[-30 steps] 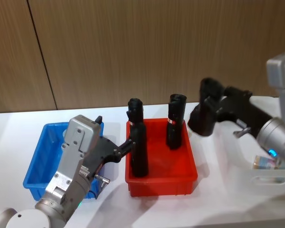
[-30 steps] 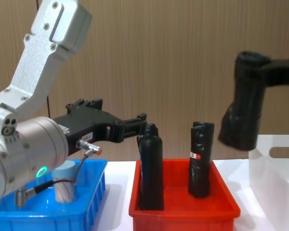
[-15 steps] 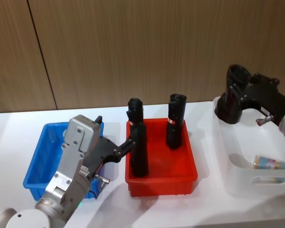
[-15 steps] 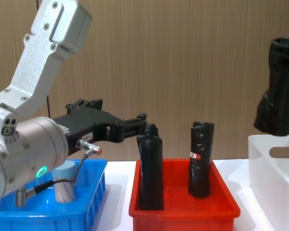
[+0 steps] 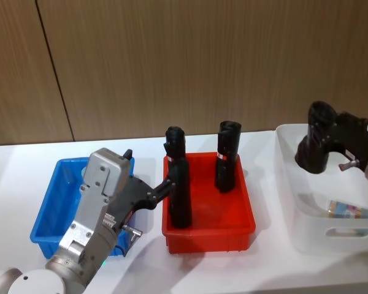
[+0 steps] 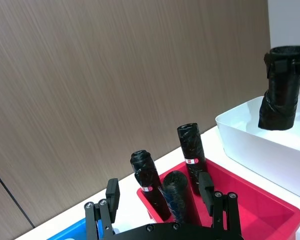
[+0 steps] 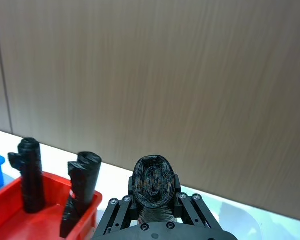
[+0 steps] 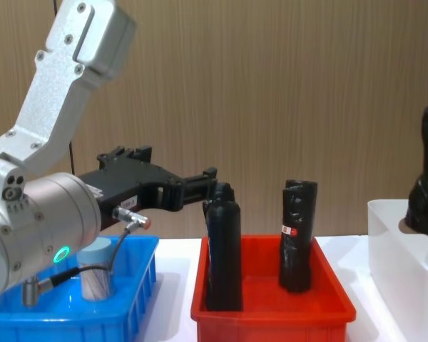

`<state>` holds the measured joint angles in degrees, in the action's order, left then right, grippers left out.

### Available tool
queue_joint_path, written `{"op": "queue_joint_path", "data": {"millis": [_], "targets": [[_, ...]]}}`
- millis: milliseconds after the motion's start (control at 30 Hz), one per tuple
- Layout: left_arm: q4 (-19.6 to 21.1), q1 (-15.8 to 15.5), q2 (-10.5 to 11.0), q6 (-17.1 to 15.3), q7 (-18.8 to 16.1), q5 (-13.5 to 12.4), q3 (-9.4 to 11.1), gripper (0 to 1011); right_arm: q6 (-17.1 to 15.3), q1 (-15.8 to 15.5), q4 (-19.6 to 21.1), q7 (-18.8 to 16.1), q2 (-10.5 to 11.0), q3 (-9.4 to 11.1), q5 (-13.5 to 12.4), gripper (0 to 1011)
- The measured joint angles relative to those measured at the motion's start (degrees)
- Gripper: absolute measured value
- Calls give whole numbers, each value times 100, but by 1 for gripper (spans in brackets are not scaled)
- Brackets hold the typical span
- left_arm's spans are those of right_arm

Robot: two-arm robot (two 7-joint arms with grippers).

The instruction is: Pick the cotton swabs from the blue box and place them into the white box.

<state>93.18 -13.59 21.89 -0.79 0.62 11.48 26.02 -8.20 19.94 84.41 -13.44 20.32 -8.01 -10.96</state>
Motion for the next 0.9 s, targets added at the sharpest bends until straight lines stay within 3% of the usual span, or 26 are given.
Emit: {"op": "queue_joint_path", "data": {"millis": [300,567,600,900], "targets": [[0,0,0,0,0,0,0,1004,330,258,-812,129,-105,0,-92,346],[0,0,0,0,0,0,0,1004,566,415,-1278,197,-163,16,-166,601],[0,0,0,0,0,0,0,1004,580,421,-1301,200,-165,18,-176,601],[0,0,0,0,0,0,0,1004,710,424,-1408,207,-170,53,-274,907]]}}
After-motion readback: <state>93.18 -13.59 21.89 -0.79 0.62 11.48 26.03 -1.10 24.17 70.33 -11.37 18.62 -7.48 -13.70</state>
